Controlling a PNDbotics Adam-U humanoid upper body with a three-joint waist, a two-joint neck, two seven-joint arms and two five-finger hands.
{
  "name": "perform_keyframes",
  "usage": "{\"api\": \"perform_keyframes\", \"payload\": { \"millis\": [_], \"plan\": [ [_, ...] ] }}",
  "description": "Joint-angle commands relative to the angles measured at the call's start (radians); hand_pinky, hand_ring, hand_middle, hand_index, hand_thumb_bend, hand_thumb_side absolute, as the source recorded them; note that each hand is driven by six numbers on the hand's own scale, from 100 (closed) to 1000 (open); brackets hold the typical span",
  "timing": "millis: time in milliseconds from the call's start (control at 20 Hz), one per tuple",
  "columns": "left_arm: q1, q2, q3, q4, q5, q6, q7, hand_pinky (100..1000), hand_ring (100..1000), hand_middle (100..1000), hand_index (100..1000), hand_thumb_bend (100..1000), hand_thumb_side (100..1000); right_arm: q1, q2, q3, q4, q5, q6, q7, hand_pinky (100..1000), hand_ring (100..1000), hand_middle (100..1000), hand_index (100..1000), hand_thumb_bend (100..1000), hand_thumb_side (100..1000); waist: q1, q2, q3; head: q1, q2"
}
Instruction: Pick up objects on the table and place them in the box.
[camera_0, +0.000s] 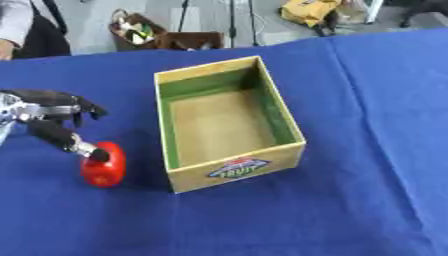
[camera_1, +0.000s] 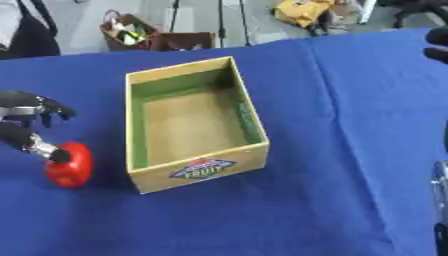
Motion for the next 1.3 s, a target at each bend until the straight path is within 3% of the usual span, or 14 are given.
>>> {"api": "perform_keyframes", "payload": {
  "millis": [50,600,750,1300],
  "plan": [
    [-0.007,0.046,-0.004,-0.004,-0.026,-0.043,-0.017,593,773,908,1000,908,823,-0.007,-0.027,0.000,-0.016,-0.003,-0.001,0.002,723,731,621,764,100,813,0.000,-0.024,0.003,-0.002,-0.005],
    [0.012,0.049,-0.026,0.041,-0.010,-0.077,-0.017,552,738,854,1000,854,793,-0.009,-0.027,0.002,-0.016,-0.003,-0.003,0.004,724,731,621,764,100,815,-0.003,-0.018,0.002,-0.001,-0.009],
    [0.020,0.040,-0.034,0.045,0.007,-0.082,-0.017,516,704,797,1000,821,794,-0.009,-0.026,0.002,-0.016,-0.003,-0.003,0.004,724,732,621,765,100,815,-0.005,-0.015,0.000,0.001,-0.010],
    [0.032,0.029,-0.037,0.039,0.073,-0.080,-0.017,462,673,793,1000,788,803,-0.007,-0.023,0.002,-0.016,-0.002,-0.001,0.005,725,733,621,765,100,815,-0.005,-0.013,-0.004,0.001,-0.014]
  ]
}}
